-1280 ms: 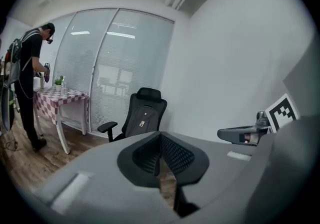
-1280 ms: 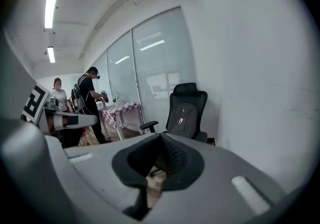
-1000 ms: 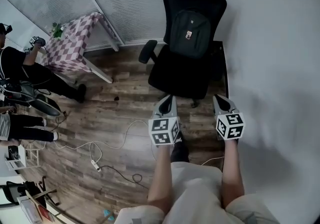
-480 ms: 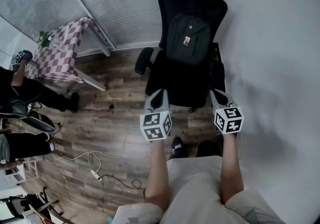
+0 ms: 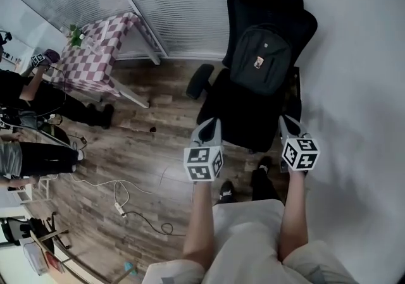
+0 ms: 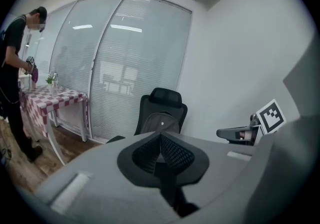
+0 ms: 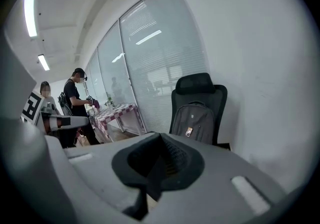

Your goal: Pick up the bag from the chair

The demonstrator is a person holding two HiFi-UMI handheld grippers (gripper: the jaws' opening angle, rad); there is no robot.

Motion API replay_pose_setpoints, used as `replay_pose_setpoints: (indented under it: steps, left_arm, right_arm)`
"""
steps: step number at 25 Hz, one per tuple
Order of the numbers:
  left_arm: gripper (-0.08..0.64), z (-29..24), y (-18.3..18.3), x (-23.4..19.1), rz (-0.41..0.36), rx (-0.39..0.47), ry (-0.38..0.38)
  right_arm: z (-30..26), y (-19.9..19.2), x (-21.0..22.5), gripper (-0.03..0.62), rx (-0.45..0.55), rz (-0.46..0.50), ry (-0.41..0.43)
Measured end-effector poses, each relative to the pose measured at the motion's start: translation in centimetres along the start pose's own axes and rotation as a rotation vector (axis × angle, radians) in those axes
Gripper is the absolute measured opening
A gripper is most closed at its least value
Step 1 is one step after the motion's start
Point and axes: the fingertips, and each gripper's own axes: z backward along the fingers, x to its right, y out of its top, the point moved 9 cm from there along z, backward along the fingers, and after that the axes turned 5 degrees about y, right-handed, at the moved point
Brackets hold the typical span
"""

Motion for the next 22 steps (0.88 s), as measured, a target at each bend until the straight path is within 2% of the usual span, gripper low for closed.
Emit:
replay_pose_setpoints:
  steps: [5, 8, 11, 15, 19, 22]
  left_arm:
    - [0.009, -3.8, 2.5, 2.0, -0.008, 0.013, 0.059]
    - [0.009, -6.5, 3.7, 5.9, 0.004, 0.023, 0.042]
    - [0.009, -9.1, 5.2, 9.0, -0.035, 0.018, 0.029]
    - [0.009, -10.9, 6.5, 11.6, -0.032, -0.007, 0.030]
    - [0.009, -11.5, 7.7, 11.1, -0.020, -0.002, 0.092]
    - [0.009, -11.7, 7.1, 10.8, 0.006, -0.002, 0.129]
  right_arm:
    - [-3.6, 3.3, 2.8, 0.001, -0.018, 0.042, 0.092]
    - [-4.7, 5.6, 4.3, 0.001, -0.057, 0.060, 0.147]
    - [-6.4, 8.0, 4.6, 0.002, -0.043, 0.075, 0.208]
    - [-6.8, 10.0, 6.7, 0.001, -0.063, 0.060, 0.228]
    - [-7.6, 11.0, 7.9, 0.002, -0.063, 0.052, 0.253]
    - [-7.9, 10.4, 9.4, 0.002, -0.078, 0.030, 0.238]
